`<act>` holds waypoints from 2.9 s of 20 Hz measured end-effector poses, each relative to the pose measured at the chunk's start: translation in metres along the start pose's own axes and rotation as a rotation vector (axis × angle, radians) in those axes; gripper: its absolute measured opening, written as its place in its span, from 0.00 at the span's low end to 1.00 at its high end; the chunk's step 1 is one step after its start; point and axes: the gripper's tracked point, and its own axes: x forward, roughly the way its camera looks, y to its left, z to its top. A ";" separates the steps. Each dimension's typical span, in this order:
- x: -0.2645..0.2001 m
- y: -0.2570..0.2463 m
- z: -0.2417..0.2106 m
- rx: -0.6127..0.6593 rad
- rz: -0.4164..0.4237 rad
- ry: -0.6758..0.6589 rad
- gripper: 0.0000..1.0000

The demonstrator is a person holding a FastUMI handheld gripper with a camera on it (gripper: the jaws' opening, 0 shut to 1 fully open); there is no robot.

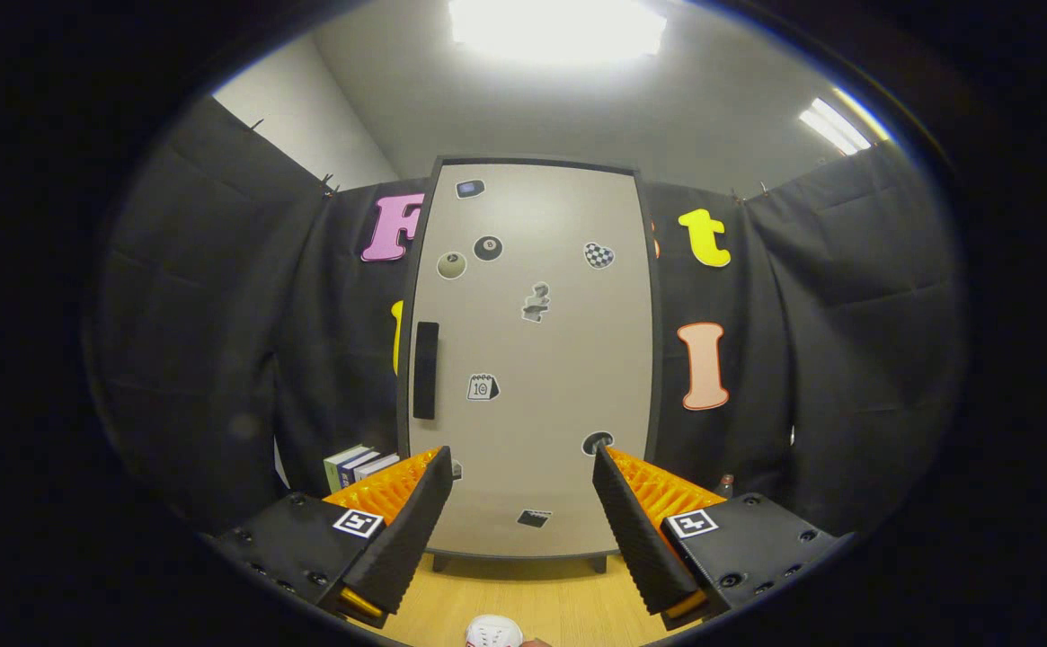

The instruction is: Open the shoe cabinet door, grab the shoes and put them into the shoe cabinet, then close the shoe cabinet door.

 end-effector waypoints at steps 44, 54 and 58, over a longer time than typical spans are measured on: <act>0.206 0.118 -0.013 0.014 0.205 0.219 0.13; 0.152 0.094 -0.006 0.006 0.222 0.225 0.13; 0.133 0.077 -0.004 -0.003 0.213 0.225 0.13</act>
